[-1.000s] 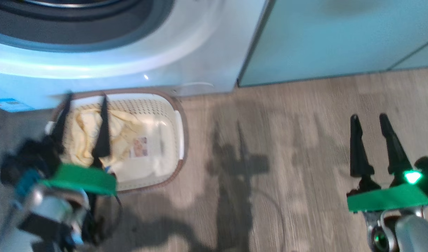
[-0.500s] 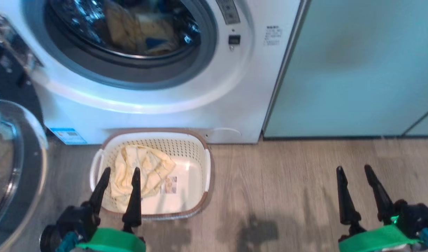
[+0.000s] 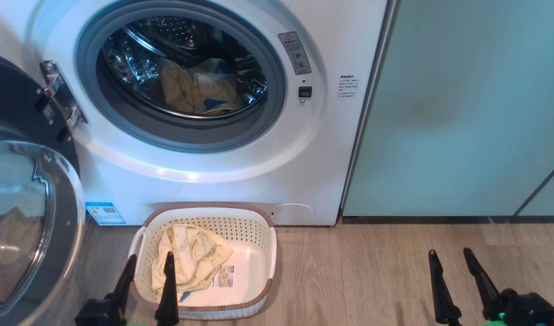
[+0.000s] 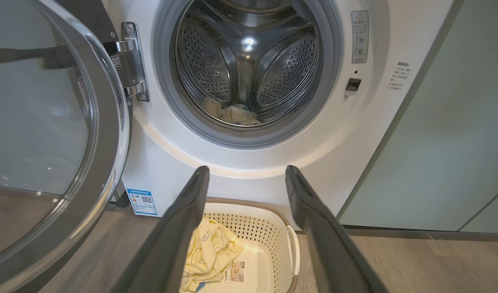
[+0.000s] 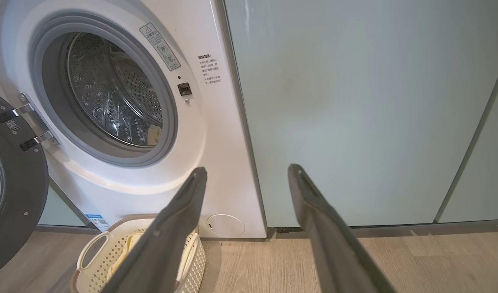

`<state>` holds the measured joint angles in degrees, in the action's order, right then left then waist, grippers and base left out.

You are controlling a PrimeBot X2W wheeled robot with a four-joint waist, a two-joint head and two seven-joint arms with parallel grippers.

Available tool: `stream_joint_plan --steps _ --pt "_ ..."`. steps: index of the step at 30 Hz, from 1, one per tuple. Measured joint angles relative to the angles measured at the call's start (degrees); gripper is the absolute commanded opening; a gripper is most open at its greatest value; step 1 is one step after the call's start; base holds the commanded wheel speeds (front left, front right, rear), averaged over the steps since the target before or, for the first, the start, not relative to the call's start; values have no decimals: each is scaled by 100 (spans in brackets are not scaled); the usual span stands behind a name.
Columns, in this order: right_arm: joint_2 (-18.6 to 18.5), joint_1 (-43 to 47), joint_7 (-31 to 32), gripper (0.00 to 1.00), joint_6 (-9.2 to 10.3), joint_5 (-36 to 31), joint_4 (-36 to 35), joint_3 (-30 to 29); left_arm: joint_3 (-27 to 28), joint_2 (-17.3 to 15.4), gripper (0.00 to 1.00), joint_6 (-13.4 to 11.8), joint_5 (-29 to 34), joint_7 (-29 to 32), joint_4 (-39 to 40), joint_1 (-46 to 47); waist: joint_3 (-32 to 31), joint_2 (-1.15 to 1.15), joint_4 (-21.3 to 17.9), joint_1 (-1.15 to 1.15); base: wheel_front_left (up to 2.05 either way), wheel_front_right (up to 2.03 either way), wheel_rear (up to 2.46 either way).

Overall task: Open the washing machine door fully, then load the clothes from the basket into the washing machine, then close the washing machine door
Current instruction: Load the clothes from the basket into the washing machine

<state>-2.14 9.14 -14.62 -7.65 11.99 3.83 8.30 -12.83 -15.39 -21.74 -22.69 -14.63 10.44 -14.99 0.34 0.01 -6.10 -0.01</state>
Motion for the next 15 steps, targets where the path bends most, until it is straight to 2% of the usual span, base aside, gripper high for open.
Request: stream_joint_plan --steps 15 --pt "0 -1 0 100 0 0 -19 9 163 269 100 294 213 0 -152 -16 26 0 -67 1 0 0 0"
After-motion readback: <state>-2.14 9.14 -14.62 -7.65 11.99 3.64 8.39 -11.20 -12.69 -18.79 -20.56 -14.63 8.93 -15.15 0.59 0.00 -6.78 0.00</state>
